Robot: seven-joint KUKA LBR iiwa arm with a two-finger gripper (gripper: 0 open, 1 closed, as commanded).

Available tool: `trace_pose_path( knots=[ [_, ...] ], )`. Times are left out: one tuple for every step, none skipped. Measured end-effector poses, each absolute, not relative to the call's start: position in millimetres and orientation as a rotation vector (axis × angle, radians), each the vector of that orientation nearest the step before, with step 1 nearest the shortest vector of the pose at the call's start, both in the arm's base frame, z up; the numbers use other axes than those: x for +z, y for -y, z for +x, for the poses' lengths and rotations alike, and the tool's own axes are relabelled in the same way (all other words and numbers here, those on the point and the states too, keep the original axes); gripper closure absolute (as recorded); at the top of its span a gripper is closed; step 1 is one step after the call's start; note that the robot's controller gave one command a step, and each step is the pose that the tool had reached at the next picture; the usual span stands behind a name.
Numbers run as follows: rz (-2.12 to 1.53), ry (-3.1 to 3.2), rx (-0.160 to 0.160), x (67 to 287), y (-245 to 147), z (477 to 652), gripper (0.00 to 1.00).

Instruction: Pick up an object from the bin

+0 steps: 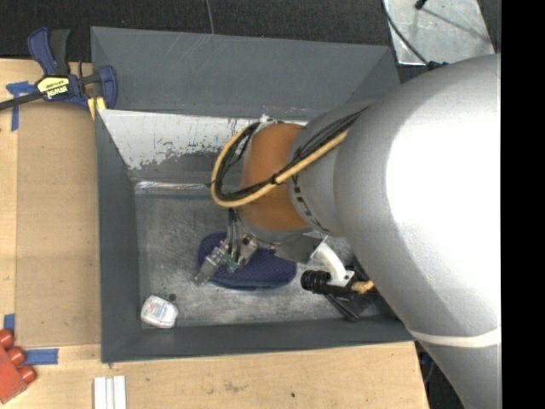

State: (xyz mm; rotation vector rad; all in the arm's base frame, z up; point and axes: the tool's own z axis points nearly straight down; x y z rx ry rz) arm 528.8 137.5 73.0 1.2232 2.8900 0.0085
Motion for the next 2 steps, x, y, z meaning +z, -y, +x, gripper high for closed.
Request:
trace_pose_path(
  knots=[
    [1.217, -2.892, 0.006, 74.5, -138.2, 529.9, 0.00],
    [1.216, -2.886, 0.006, 76.2, -137.0, 532.0, 1.00]
  ],
)
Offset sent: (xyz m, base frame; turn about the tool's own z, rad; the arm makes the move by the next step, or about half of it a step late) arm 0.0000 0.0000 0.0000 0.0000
